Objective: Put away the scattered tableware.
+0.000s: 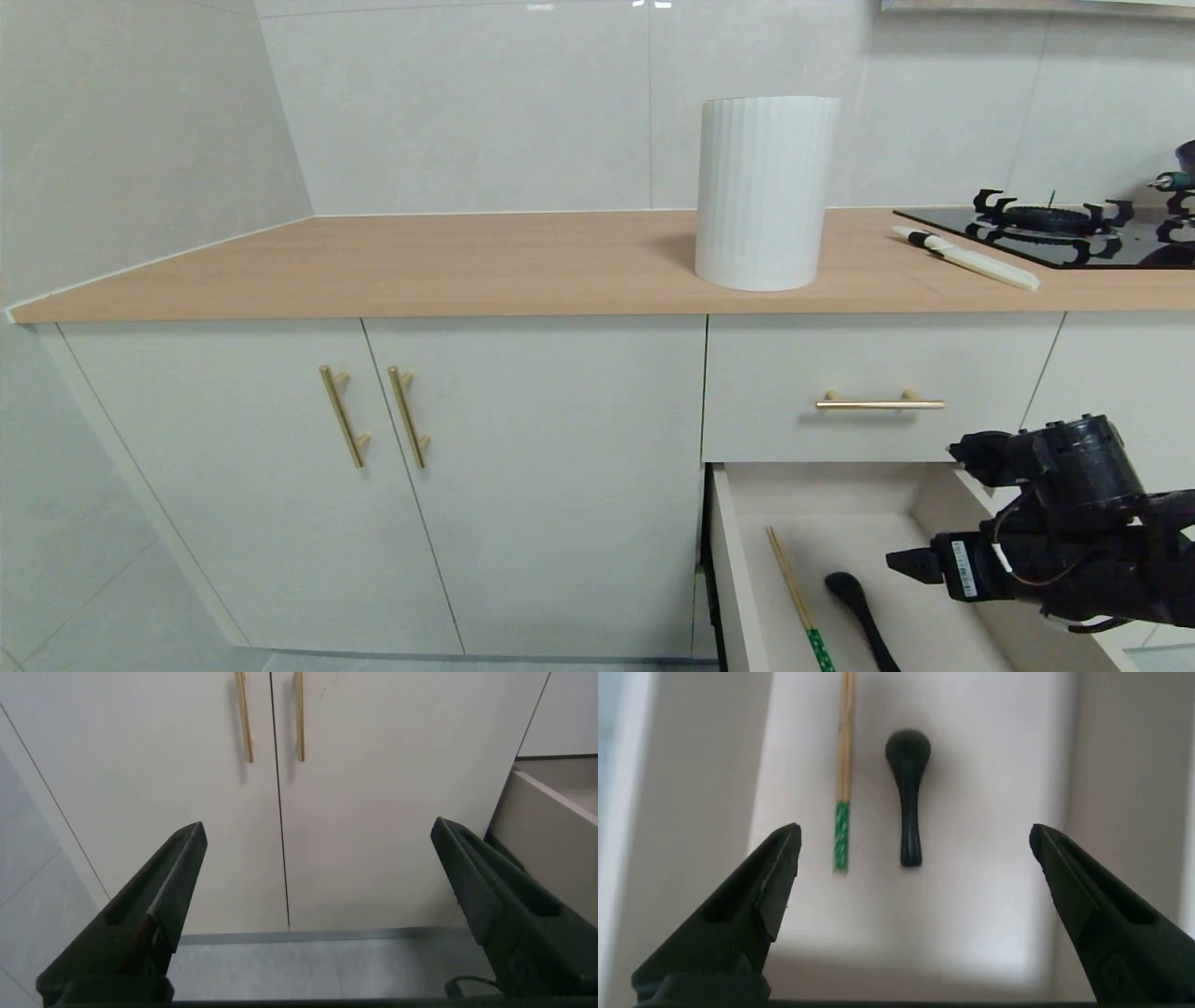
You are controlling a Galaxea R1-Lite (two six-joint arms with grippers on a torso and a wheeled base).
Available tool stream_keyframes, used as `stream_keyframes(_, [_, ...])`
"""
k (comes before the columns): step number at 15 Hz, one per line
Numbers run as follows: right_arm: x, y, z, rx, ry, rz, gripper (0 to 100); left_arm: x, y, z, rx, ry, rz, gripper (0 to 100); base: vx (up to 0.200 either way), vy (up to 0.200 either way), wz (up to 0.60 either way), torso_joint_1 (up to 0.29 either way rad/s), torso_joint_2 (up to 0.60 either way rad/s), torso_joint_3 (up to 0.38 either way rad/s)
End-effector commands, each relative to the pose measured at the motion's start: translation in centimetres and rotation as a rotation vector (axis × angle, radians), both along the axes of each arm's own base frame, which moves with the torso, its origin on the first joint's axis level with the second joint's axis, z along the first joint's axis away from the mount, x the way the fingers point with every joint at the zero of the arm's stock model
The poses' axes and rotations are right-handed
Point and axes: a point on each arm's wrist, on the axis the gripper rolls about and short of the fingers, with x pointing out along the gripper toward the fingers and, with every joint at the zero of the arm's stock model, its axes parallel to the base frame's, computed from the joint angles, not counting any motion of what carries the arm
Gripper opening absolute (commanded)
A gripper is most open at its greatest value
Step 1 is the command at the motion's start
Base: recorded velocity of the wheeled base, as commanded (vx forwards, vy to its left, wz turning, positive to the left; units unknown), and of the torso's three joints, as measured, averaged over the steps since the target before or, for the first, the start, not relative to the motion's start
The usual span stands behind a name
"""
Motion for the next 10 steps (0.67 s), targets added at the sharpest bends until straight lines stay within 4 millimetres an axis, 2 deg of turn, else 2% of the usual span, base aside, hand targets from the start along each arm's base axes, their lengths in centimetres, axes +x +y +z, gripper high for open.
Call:
stream_keyframes(1, [-1.4, 0.4, 3.6, 0.030, -0.101, 0.033, 100, 0.0, 0.0, 0.0, 0.000, 0.001, 0.000, 100, -0.200, 0.000, 0.00, 0.007, 0.00, 0.002])
stream_keyframes(9, [-2.8, 1.4, 2.6, 0.013, -0.055, 0.103, 100, 0.0, 0.0, 0.0, 0.000, 0.001, 0.000, 100, -0.200, 0.000, 0.00, 0.002, 0.00, 0.004])
stream_keyframes(10, [-3.0, 1.6, 2.4, 0.007, -0.037, 0.114, 100, 0.0, 0.0, 0.0, 0.000, 0.001, 0.000, 100, 0.000, 0.000, 0.00, 0.000, 0.00, 0.000])
